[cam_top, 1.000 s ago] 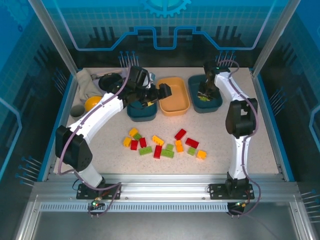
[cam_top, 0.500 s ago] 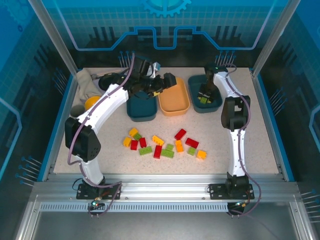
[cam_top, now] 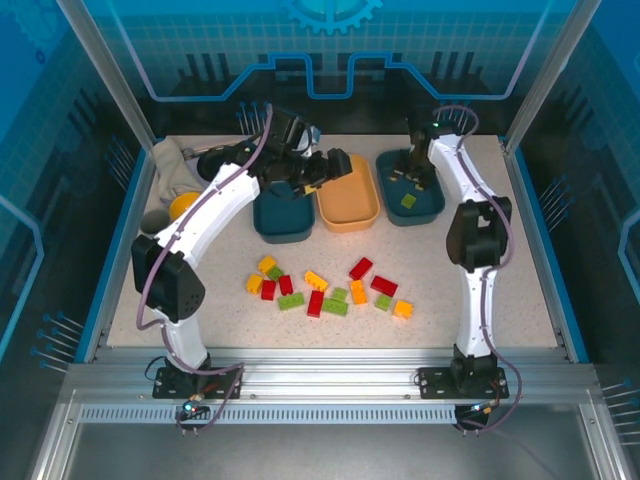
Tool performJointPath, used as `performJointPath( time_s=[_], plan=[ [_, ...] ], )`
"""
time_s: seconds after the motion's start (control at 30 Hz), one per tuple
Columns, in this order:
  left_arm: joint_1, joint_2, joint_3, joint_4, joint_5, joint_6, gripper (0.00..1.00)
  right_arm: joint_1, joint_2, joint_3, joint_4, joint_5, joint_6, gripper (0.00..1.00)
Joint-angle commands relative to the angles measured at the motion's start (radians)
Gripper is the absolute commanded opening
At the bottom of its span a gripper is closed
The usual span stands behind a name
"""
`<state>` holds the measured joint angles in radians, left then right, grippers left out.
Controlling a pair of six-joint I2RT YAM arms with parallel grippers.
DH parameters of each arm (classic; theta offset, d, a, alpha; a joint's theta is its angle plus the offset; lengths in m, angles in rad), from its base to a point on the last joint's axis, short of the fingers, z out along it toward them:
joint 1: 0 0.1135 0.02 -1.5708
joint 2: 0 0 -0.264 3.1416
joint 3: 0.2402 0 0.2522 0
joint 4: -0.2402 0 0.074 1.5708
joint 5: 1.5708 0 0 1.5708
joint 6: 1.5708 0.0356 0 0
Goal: Sort the legos into containers by color
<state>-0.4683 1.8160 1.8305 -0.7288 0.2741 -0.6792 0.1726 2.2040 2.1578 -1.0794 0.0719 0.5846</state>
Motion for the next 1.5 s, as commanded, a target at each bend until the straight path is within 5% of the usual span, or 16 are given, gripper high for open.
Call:
performJointPath(
  time_s=[0.0, 0.33, 0.6, 1.17, 1.47],
  plan=[
    [0.002, -0.136, -0.124, -0.135, -0.1, -0.033, 0.91, 0.082, -0.245, -0.137, 0.101, 0.025, -0.012, 0.61],
    [0.0, -0.39, -0.665, -0.157, -0.155, -0.156, 0.84, 0.383, -0.809, -0.862, 0.546, -0.109, -0.15, 0.64],
    [0.001, -0.477, -0.902, -0.119, -0.174, -0.193, 0.77, 0.55, -0.99, -1.197, 0.64, -0.146, -0.201, 0.64],
    [0.036, -0.416, -1.019, -0.002, -0.124, 0.124, 0.55, 0.556, -0.981, -1.234, 0.618, -0.127, -0.198, 0.62],
    [0.045, -0.341, -1.004, -0.012, -0.183, 0.176, 0.59, 0.555, -0.957, -1.212, 0.61, -0.12, -0.19, 0.62]
  ],
)
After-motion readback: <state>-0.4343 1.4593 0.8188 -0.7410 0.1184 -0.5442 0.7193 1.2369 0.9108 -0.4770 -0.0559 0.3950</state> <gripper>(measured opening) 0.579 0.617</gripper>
